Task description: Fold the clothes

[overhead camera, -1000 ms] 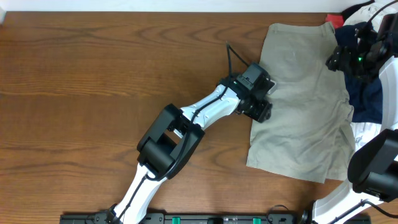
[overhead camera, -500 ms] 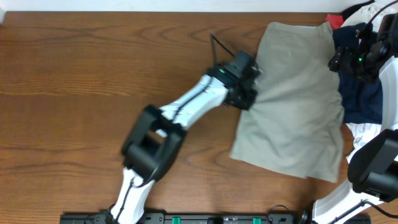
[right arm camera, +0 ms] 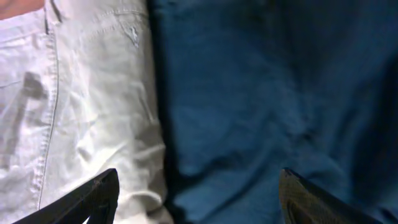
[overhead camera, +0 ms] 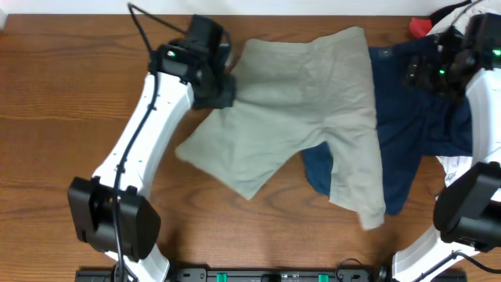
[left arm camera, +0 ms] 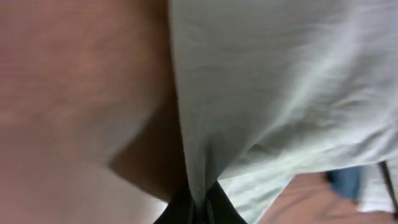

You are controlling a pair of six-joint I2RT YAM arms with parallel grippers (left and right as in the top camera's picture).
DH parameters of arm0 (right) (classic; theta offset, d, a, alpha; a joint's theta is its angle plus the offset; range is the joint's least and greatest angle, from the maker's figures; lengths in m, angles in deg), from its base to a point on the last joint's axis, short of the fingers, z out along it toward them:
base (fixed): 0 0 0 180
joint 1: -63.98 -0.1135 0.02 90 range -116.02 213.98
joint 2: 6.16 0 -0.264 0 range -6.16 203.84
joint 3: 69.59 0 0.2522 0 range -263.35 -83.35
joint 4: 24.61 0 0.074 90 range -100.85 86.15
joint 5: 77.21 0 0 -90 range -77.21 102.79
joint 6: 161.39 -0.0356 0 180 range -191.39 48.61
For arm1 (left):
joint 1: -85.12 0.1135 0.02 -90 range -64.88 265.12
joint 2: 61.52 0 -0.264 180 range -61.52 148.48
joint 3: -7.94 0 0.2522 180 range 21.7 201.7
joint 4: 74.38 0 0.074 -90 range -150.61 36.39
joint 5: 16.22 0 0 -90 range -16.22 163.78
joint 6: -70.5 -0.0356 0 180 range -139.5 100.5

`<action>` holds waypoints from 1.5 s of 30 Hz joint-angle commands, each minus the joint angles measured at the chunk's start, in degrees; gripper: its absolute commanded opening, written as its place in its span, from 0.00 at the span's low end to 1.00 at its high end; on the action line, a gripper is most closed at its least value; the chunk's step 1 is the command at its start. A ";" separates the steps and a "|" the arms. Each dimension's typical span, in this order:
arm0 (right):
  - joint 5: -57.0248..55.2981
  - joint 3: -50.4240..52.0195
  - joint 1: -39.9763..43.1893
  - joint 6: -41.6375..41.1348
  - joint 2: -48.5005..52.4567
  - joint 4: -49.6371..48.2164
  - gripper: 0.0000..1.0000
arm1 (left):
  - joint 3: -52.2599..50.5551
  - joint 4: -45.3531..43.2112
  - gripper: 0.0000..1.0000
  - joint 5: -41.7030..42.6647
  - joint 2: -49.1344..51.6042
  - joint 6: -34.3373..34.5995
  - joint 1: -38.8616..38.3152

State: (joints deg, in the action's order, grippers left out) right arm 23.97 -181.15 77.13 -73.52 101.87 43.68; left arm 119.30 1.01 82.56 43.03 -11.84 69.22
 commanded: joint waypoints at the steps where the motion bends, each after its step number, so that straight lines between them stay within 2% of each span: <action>1: 1.05 0.87 -3.26 0.04 -0.90 -1.16 0.80 | -0.31 3.93 0.06 -8.72 1.09 0.02 3.82; 10: 1.07 1.27 -9.81 -0.66 4.07 -2.25 0.79 | -0.28 8.15 0.06 -10.97 0.76 1.68 19.98; 21: 1.20 1.27 -15.54 -1.03 11.15 -1.11 0.79 | -0.28 2.78 0.06 -11.85 0.79 1.22 34.36; 33: 0.66 1.66 -21.57 -1.03 12.98 -0.68 0.79 | -0.28 -1.31 0.07 -14.25 0.79 1.25 40.13; 35: 0.66 1.99 -22.67 -1.03 13.97 -0.20 0.78 | -0.31 -1.09 0.16 -13.70 0.79 1.25 39.71; 38: 0.63 2.82 -24.28 -1.05 14.93 0.83 0.74 | -0.31 -0.66 0.43 -13.73 0.79 1.25 38.91; 40: 0.63 3.87 -25.03 -1.03 14.93 1.14 0.75 | -0.31 -0.44 0.56 -13.73 0.79 1.25 38.47; 45: 0.31 4.44 -25.99 -1.03 14.93 6.05 0.72 | -0.31 0.26 0.73 -13.73 0.79 1.25 37.38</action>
State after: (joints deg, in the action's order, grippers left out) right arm 24.73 -176.93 51.65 -73.98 116.69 48.40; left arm 119.13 0.84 69.25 44.25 -10.70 107.19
